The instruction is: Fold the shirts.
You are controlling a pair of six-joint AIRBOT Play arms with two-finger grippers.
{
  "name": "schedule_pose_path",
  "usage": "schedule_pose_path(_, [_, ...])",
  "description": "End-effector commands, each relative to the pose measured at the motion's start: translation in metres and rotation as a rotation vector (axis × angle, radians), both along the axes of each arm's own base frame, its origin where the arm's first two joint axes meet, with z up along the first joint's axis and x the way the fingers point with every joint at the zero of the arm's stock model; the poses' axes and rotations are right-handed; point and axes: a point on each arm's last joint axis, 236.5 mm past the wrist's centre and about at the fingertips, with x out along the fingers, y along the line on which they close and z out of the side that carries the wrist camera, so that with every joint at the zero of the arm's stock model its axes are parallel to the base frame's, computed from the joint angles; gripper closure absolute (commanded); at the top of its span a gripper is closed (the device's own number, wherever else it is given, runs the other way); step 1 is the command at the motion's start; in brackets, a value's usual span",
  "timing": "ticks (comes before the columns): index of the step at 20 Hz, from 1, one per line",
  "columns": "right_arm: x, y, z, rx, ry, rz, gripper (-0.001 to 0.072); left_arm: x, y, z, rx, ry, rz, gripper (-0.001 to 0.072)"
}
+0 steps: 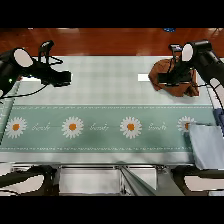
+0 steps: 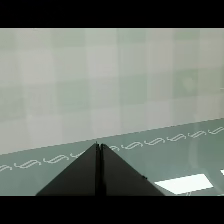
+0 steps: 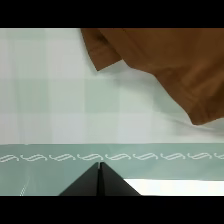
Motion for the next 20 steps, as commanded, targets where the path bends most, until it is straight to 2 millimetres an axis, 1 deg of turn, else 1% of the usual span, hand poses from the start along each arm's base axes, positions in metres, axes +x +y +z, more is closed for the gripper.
schedule_pose_path(1, [0.0, 0.0, 0.0, 0.001, 0.0, 0.0, 0.0683, 0.0, 0.0, 0.0, 0.001, 0.0, 0.0, 0.0689])
schedule_pose_path(13, [0.0, 0.0, 0.0, 0.001, -0.001, 0.0, 0.0683, 0.0, 0.0, 0.0, 0.001, 0.0, 0.0, 0.0689])
schedule_pose_path(15, [0.001, 0.001, 0.0, 0.001, -0.006, 0.001, 0.0683, 0.004, 0.001, 0.001, -0.001, -0.018, 0.006, 0.0689])
schedule_pose_path(16, [0.011, 0.001, 0.002, 0.001, -0.045, 0.011, 0.0683, 0.012, 0.001, 0.004, -0.003, -0.05, 0.016, 0.0689])
schedule_pose_path(18, [0.047, -0.011, 0.015, -0.061, -0.206, 0.036, 0.068, 0.032, 0.002, 0.014, -0.013, -0.142, 0.045, 0.0689])
schedule_pose_path(19, [0.065, -0.02, 0.025, -0.107, -0.289, 0.051, 0.0609, 0.042, 0.001, 0.02, -0.02, -0.19, 0.058, 0.0689])
schedule_pose_path(20, [0.081, -0.029, 0.036, -0.156, -0.367, 0.054, 0.0395, 0.053, 0.002, 0.027, -0.025, -0.238, 0.073, 0.0688])
